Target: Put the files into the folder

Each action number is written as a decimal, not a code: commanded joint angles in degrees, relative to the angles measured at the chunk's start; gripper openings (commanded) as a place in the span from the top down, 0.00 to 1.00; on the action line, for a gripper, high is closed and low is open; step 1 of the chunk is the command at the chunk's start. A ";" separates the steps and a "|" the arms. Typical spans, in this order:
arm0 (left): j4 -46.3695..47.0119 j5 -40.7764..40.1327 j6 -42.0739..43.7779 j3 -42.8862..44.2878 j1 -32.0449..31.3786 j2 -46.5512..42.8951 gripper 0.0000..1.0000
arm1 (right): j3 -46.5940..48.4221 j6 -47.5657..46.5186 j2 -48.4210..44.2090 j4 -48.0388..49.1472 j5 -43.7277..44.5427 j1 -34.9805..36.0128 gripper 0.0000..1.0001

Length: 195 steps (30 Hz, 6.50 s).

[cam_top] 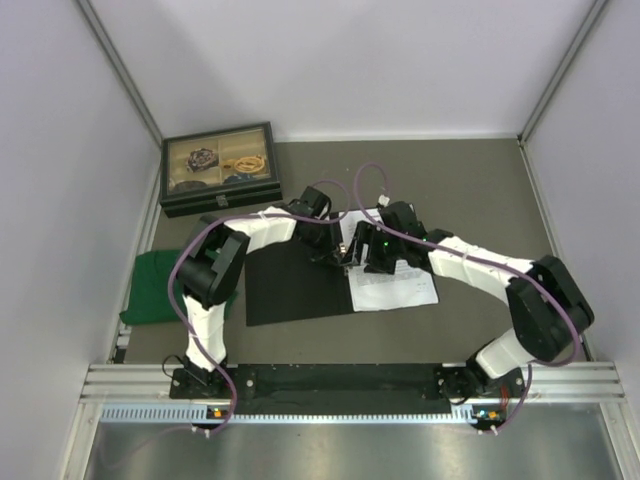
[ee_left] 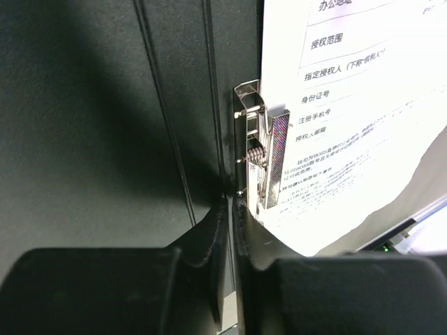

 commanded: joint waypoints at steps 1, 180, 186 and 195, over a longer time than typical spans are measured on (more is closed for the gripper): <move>-4.60 -6.25 2.56 4.23 -0.42 1.06 0.83 | 0.10 -10.48 -4.66 -3.96 3.32 -0.37 0.24; -4.01 12.79 8.20 -19.85 37.19 -29.90 0.02 | 32.45 -20.52 18.54 -18.20 20.63 1.30 1.00; 2.05 20.25 8.55 -18.97 37.54 -21.20 0.02 | 30.34 -21.31 17.84 -15.91 17.38 -0.19 1.00; 5.82 20.00 8.56 -19.23 36.76 -15.39 0.05 | 28.93 -22.02 17.92 -13.71 12.72 -2.21 1.00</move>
